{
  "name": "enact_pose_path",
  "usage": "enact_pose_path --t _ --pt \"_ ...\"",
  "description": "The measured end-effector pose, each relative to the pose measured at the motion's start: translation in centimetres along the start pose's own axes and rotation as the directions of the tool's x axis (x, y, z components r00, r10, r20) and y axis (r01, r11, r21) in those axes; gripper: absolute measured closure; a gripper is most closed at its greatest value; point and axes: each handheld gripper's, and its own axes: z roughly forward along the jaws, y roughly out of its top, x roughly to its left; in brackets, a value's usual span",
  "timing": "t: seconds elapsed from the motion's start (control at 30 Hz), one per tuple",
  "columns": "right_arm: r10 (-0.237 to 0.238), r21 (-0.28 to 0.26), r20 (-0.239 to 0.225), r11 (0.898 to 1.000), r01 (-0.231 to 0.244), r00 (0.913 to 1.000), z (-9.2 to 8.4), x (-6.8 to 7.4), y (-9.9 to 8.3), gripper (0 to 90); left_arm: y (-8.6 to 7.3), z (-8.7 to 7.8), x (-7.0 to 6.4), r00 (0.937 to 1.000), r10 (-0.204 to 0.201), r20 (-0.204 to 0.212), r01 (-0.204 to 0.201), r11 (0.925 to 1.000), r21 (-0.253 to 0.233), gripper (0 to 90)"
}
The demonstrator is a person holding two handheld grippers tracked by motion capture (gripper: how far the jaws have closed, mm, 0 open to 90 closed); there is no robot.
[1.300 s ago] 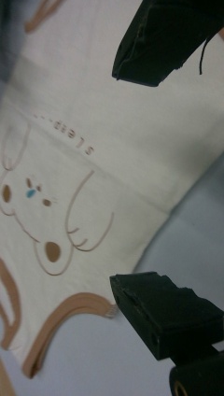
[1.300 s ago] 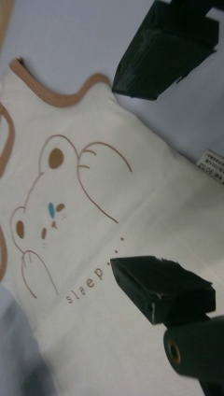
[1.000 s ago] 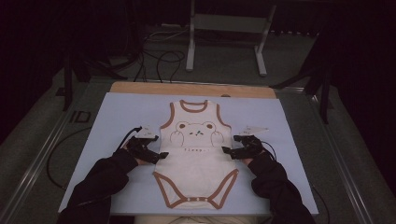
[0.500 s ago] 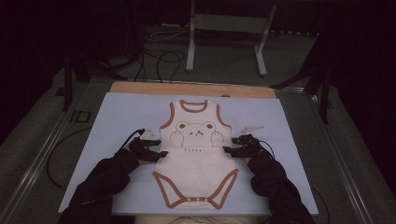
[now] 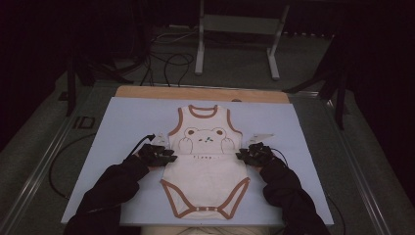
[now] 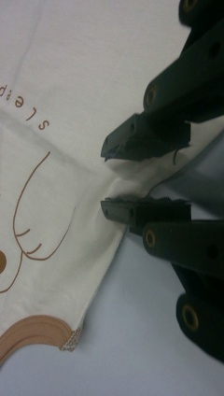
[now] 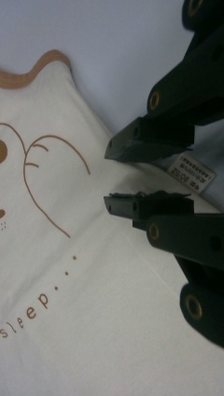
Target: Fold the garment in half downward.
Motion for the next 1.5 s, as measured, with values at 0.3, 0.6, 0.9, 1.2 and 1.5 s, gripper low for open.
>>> enact_pose_path --t 0.3,0.6,0.9,1.2,1.5 --pt "-0.02 0.009 -0.009 1.0 0.02 0.9998 0.0 0.2 0.1 88.1 0.3 0.2 -0.1 0.9999 0.006 0.011 -0.006 0.9999 0.008 89.3" --pt "-0.019 0.001 -0.002 1.0 0.019 0.9998 -0.3 0.2 0.2 89.5 0.6 -0.1 -0.1 0.9995 0.029 -0.009 -0.029 0.9994 0.021 90.0" --pt "-0.019 -0.037 0.005 0.999 0.02 0.9998 -1.1 0.2 0.6 89.6 1.0 -1.2 -0.1 0.9997 0.02 -0.011 -0.02 0.9998 -0.002 90.0" --pt "-0.019 -0.061 0.007 0.998 0.02 0.9998 -2.1 0.4 0.8 89.7 1.1 -2.1 -0.3 0.9996 0.027 -0.009 -0.027 0.9995 -0.015 90.0" --pt "-0.027 -0.093 0.009 0.995 0.027 0.9996 -3.5 0.9 1.0 89.7 1.5 -3.2 -0.8 0.9989 0.044 -0.012 -0.045 0.9983 -0.037 90.0"
